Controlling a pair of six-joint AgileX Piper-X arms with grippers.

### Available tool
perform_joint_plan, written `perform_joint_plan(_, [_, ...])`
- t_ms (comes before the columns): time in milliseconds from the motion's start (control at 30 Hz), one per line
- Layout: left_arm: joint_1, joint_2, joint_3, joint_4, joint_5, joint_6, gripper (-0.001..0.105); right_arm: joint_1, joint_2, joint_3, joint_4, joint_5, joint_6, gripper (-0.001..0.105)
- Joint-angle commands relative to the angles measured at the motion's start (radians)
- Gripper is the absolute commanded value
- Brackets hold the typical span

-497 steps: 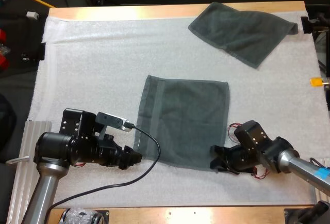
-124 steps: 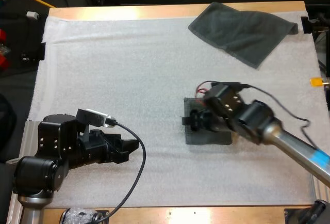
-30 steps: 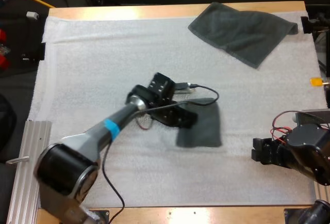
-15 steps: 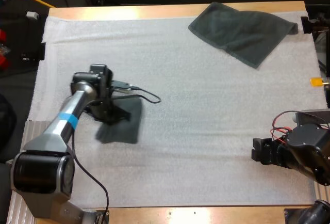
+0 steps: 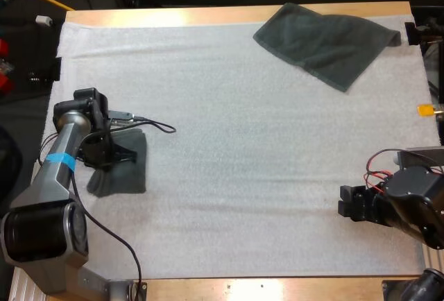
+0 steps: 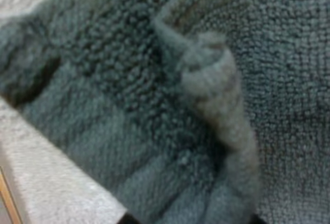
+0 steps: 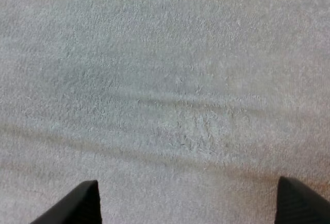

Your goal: Pick towel from pile, fold and stack

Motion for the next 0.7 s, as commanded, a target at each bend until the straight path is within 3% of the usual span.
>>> perform_joint_plan(0, [-0.002, -0.010, -0.005, -0.008, -0.034, 0.001, 0.000, -0.002, -0.003, -0.001, 0.008, 0.009, 0.006, 0.067])
perform_joint_plan(300, [-0.004, -0.018, -0.005, -0.014, -0.038, 0.001, 0.003, -0.002, -0.003, -0.001, 0.008, 0.009, 0.006, 0.067])
perform_joint_plan(367, [-0.004, -0.030, -0.008, -0.024, -0.057, 0.001, 0.013, -0.002, -0.003, -0.001, 0.008, 0.009, 0.006, 0.067])
perform_joint_plan(467, [-0.004, -0.054, -0.021, -0.028, -0.100, 0.001, 0.042, -0.002, -0.003, -0.001, 0.008, 0.009, 0.006, 0.067])
perform_joint_plan(533, [-0.004, -0.069, -0.041, -0.021, -0.103, 0.001, 0.072, -0.002, -0.003, -0.001, 0.008, 0.009, 0.006, 0.067])
perform_joint_plan(567, [-0.004, -0.074, -0.048, -0.017, -0.103, 0.001, 0.075, -0.002, -0.003, -0.001, 0.008, 0.009, 0.006, 0.067])
perform_joint_plan(667, [-0.004, -0.092, -0.071, 0.005, -0.103, 0.001, 0.065, -0.002, -0.003, -0.001, 0.008, 0.009, 0.006, 0.067])
